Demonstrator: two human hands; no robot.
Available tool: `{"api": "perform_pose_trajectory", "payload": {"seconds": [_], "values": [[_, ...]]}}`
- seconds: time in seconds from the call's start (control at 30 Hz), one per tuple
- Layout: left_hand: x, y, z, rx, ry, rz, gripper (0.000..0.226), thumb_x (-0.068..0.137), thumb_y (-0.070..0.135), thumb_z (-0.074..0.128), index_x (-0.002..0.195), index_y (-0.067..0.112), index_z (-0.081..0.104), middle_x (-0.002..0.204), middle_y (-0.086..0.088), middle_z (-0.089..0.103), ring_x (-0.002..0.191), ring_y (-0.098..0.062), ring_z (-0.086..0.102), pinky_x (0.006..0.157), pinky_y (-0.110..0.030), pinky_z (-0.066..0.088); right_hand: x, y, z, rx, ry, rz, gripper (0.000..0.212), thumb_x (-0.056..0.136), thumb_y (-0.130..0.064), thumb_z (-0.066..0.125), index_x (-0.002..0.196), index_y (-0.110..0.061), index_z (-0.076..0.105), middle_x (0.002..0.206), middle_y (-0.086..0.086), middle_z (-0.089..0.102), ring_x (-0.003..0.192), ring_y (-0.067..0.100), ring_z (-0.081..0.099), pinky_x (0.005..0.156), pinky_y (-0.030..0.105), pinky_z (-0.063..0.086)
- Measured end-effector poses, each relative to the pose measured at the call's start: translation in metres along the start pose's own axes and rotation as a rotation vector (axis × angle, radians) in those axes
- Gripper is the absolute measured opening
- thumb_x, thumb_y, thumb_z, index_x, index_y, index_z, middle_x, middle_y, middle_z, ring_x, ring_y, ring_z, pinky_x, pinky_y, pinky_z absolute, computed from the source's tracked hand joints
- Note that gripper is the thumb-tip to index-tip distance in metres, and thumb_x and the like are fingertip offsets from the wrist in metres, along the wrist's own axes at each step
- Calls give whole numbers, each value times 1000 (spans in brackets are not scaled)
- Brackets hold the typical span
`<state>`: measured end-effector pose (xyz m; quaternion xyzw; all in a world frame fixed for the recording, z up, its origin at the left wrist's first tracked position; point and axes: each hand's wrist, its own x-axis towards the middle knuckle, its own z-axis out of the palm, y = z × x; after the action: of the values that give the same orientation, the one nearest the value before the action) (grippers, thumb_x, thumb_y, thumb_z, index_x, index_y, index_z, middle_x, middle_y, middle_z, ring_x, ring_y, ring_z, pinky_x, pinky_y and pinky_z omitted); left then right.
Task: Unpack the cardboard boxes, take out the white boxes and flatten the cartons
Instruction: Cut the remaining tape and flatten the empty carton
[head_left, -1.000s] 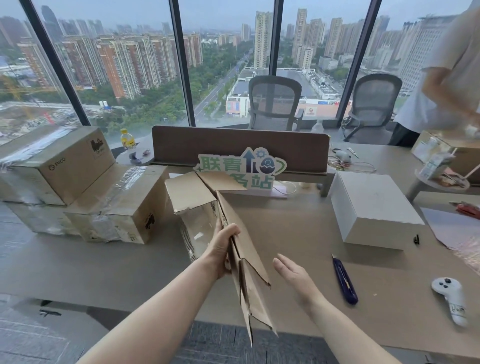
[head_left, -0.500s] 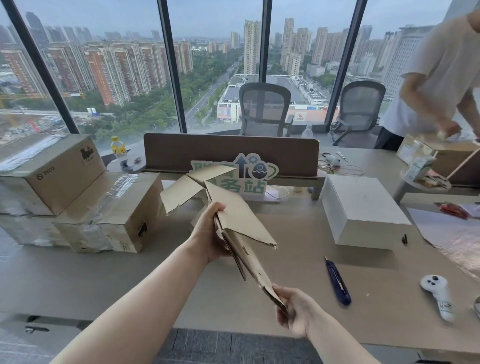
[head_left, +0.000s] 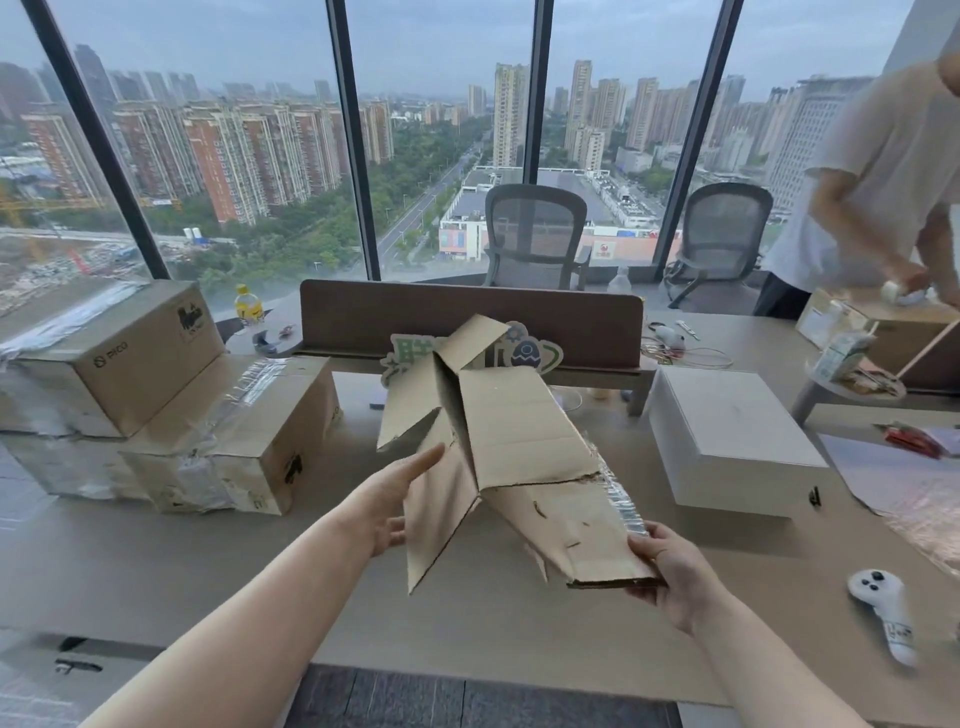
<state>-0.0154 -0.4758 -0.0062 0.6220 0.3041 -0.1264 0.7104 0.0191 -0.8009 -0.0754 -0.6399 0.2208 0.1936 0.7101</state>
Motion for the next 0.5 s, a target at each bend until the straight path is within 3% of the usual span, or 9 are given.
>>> {"api": "perform_pose_trajectory", "payload": {"seconds": [0.17,0.33,0.43,0.5], "values": [[2,-10,-23,-35,24,-28,97,54,79,68,132,22,56,133,-12,53,106,-28,61,80,-38,53,5,-9,-17,-30,51,-62,26,98,-4,51,122,-14,54,95,7,65,71,23,59,42,27,51],[11,-22,-35,-54,30,-62,88,68,77,64,130,15,54,128,-15,57,113,-26,60,101,-41,47,4,-12,-19,-36,62,-126,21,98,-1,49,112,-17,53,92,4,64,67,21,58,38,25,48],[14,-28,-45,-87,92,-60,81,74,73,63,125,10,56,117,-13,61,92,-25,66,84,-39,55,6,-16,-21,-33,61,-179,19,98,3,49,98,-15,55,85,3,64,54,14,61,37,24,47],[22,-35,-53,-97,140,-46,85,71,73,66,126,9,57,121,-10,59,94,-26,66,80,-41,57,9,-14,-23,-66,64,-213,18,95,4,51,107,-8,58,89,6,68,58,16,65,45,27,52]]}}
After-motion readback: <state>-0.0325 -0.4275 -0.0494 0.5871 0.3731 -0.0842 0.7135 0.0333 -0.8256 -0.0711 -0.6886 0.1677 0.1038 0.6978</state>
